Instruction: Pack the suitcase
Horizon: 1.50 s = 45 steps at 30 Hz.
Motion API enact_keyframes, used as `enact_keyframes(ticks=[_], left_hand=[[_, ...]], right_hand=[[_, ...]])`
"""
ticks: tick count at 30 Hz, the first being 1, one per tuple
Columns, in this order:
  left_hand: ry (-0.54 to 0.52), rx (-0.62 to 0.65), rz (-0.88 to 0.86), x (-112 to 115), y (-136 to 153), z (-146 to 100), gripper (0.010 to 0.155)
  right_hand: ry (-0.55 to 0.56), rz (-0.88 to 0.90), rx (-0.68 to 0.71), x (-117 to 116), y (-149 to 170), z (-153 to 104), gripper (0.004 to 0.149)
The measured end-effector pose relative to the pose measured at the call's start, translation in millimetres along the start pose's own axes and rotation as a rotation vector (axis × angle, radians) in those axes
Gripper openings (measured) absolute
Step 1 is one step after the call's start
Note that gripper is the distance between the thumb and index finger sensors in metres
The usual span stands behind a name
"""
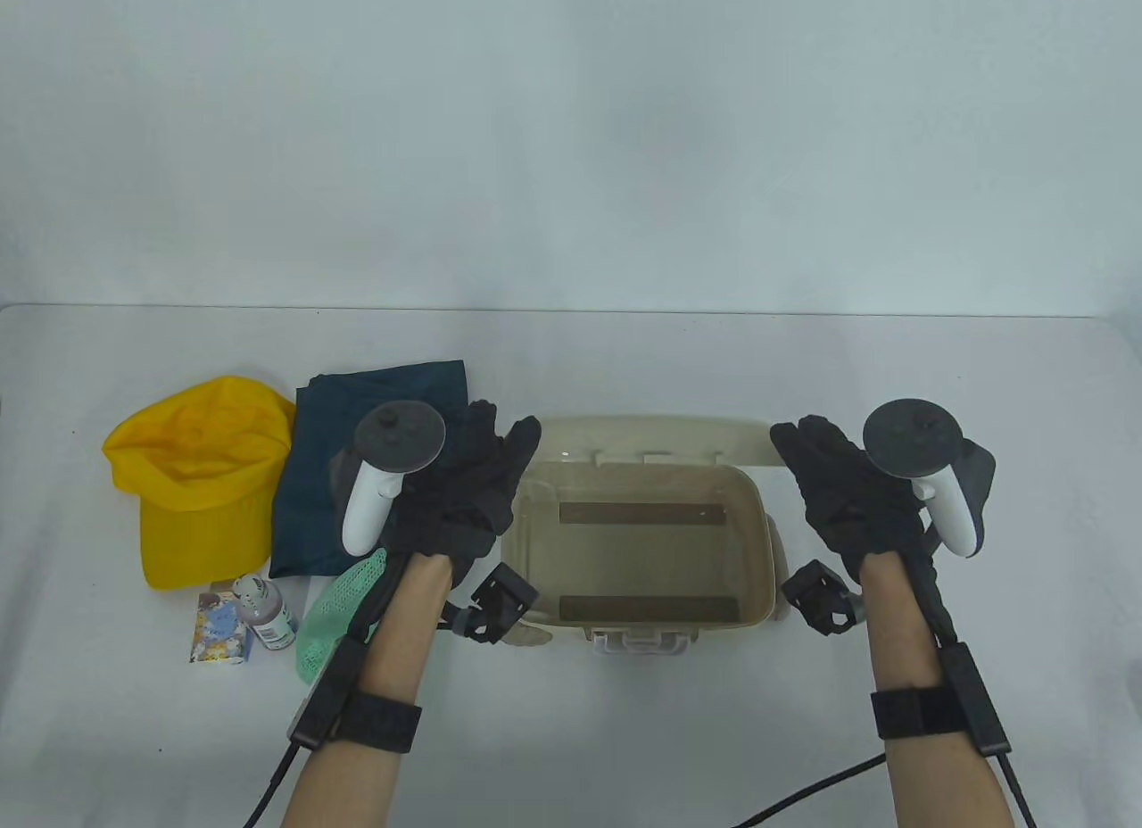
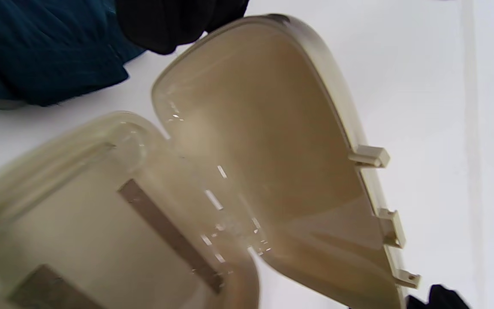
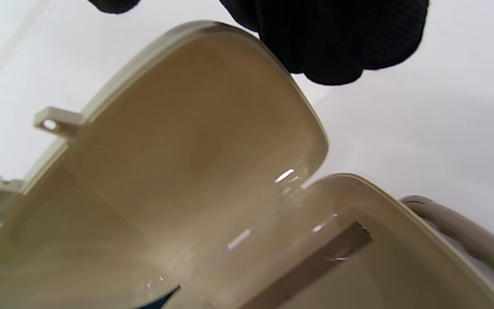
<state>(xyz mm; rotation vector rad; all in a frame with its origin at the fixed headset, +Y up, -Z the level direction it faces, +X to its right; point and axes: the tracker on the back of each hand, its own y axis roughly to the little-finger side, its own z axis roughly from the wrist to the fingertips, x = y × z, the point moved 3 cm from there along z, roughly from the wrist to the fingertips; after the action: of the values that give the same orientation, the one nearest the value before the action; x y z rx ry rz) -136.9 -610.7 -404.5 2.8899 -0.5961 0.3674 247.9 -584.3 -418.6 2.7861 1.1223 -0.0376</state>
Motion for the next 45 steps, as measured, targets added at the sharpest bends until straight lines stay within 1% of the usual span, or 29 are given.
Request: enact_keyframes(ticks=[6, 13, 17, 21, 26, 28, 30, 32, 33, 35, 38, 40, 41, 44, 45], left_hand=[[-0.032, 0.059, -0.125, -4, 3, 29, 0.094], [-0.061, 0.091, -0.113, -2, 4, 57, 0.093], [-0.068, 0.076, -0.098, -2, 4, 70, 0.092], [-0.067, 0.068, -0.065, -7, 4, 78, 0.091], [-0.057, 0.07, -0.047, -12, 2, 77, 0.091], [-0.049, 0.08, -0.013, -13, 0, 70, 0.091], [-0.044, 0.104, 0.069, -14, -4, 57, 0.087], [-0.054, 0.119, 0.169, -13, -7, 42, 0.085], [-0.076, 0.128, 0.25, -12, -7, 32, 0.084], [-0.103, 0.145, 0.396, -8, -7, 13, 0.083], [-0.13, 0.167, 0.605, -1, -3, -14, 0.084], [-0.155, 0.175, 0.736, 4, 3, -33, 0.084], [-0.16, 0.178, 0.77, 5, 5, -38, 0.085], [-0.165, 0.178, 0.877, 9, 18, -58, 0.085], [-0.163, 0.18, 0.897, 10, 21, -61, 0.086]], right_hand=[[0.005, 0.12, 0.002, 1, 0, 30, 0.082], [-0.082, 0.23, 0.032, -14, 10, 57, 0.087], [-0.119, 0.235, 0.03, -22, 11, 70, 0.089], [-0.145, 0.205, 0.034, -23, 9, 79, 0.09], [-0.143, 0.173, 0.033, -18, 5, 80, 0.09], [-0.129, 0.142, 0.048, -13, 1, 75, 0.09], [-0.086, 0.072, 0.081, -5, -8, 63, 0.09], [-0.044, -0.03, 0.125, 0, -19, 48, 0.089], [-0.025, -0.117, 0.166, 1, -27, 37, 0.089], [-0.036, -0.255, 0.228, -3, -38, 18, 0.087], [-0.062, -0.419, 0.315, -17, -50, -11, 0.083], [-0.102, -0.516, 0.363, -34, -52, -29, 0.081], [-0.115, -0.541, 0.371, -39, -51, -33, 0.079], [-0.202, -0.658, 0.398, -70, -41, -46, 0.076], [-0.225, -0.682, 0.4, -76, -37, -48, 0.076]])
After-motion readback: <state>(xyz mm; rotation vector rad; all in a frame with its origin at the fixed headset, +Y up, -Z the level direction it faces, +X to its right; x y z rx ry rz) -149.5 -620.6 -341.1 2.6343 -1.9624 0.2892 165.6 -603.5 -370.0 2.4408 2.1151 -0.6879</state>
